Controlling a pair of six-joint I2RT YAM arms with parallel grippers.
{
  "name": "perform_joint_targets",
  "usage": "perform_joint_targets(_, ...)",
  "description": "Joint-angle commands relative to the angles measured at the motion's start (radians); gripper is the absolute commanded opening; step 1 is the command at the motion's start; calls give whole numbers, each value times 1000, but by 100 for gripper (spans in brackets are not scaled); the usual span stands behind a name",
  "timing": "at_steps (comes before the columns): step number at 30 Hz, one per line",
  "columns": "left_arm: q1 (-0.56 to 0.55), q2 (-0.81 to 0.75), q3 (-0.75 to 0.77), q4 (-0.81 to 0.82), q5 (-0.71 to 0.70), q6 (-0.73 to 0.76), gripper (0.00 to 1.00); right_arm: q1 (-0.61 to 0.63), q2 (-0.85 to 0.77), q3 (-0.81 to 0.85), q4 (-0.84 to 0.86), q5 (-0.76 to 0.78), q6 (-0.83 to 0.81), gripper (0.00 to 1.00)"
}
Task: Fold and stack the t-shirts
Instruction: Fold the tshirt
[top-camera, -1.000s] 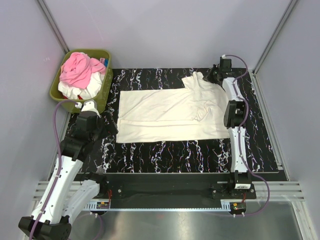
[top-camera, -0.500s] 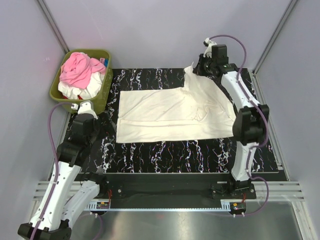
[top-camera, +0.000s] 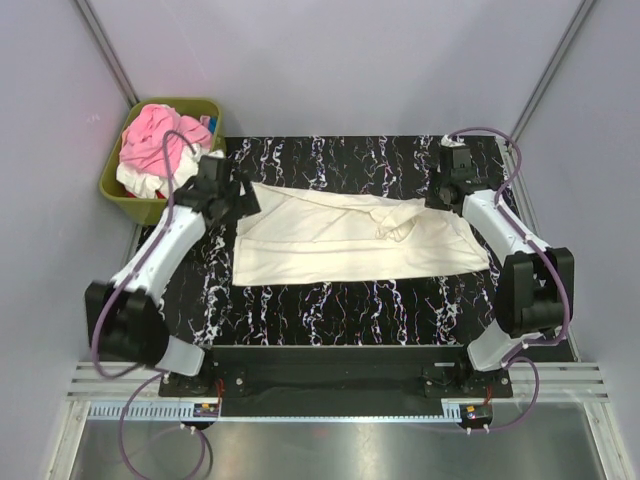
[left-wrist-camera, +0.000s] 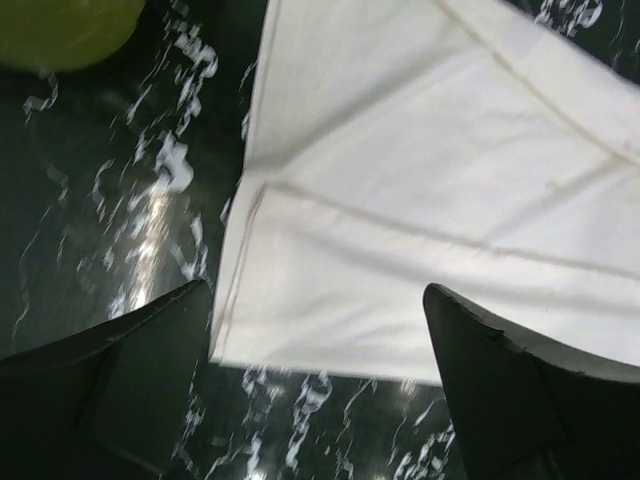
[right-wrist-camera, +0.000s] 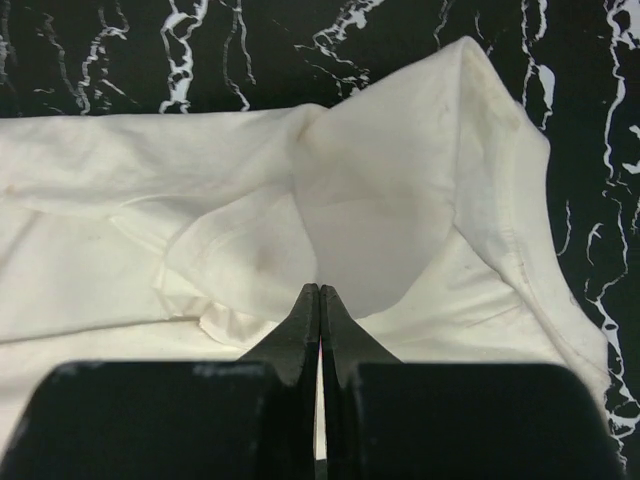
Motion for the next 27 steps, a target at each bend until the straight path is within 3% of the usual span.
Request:
perform_joint_targets(1, 9, 205, 179, 68, 35, 12, 91, 4, 16, 39, -26, 92, 29, 0)
perform_joint_targets(5, 12, 499, 454, -7, 19, 39, 88, 4, 37, 32, -44, 161, 64, 0)
perform_joint_targets(11, 48, 745, 646, -52, -5, 43, 88, 1, 70, 27, -61, 184, 122, 0)
perform_joint_targets(19, 105, 965, 905, -61, 42, 42, 84, -26, 77, 10, -34, 115, 156, 0)
perform_joint_targets(24, 130, 979, 895, 41, 88, -9, 83, -26, 91, 4, -9, 41, 175, 0)
perform_joint_targets(27, 134, 1031, 947, 22, 88, -33, 83, -26, 107, 8, -8, 28, 180, 0)
